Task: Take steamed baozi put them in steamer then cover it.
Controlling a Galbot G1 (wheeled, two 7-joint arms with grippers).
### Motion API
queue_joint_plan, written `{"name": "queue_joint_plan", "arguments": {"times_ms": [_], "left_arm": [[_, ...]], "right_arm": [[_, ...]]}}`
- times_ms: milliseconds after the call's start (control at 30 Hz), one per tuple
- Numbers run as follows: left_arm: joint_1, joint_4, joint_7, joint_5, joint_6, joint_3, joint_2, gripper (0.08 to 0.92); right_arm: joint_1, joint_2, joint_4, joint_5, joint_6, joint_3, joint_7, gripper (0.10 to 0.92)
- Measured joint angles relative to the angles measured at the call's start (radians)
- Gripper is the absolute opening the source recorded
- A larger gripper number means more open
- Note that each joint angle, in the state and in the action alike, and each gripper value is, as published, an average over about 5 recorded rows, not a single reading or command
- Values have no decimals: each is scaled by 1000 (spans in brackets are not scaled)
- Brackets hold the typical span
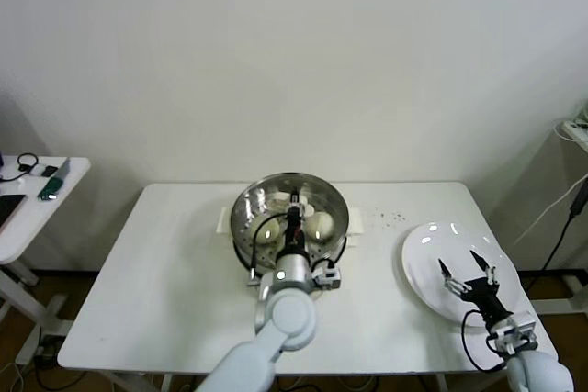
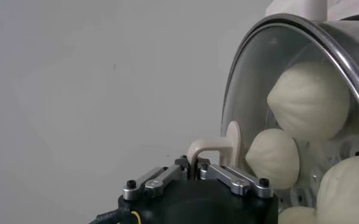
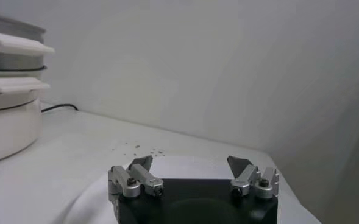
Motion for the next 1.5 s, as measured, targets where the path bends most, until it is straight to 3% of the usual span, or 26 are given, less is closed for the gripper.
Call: {"name": "queue_joint_plan", "arguments": {"times_ms": [167, 800, 1233, 1500], "left_arm": [[-6, -12, 2, -14, 0, 0, 9, 272], [26, -134, -6, -103, 1, -5, 96, 800], [112, -282, -44, -190, 1, -45, 190, 823], [217, -393, -174, -374, 1, -171, 253, 823]], "right_arm": [[0, -4, 0, 1, -2, 3, -2, 823], [1, -14, 8, 13, -40, 11, -17, 823], [13, -23, 6, 6, -48, 1, -19, 823], [2, -33, 21, 17, -40, 2, -15, 823]]}}
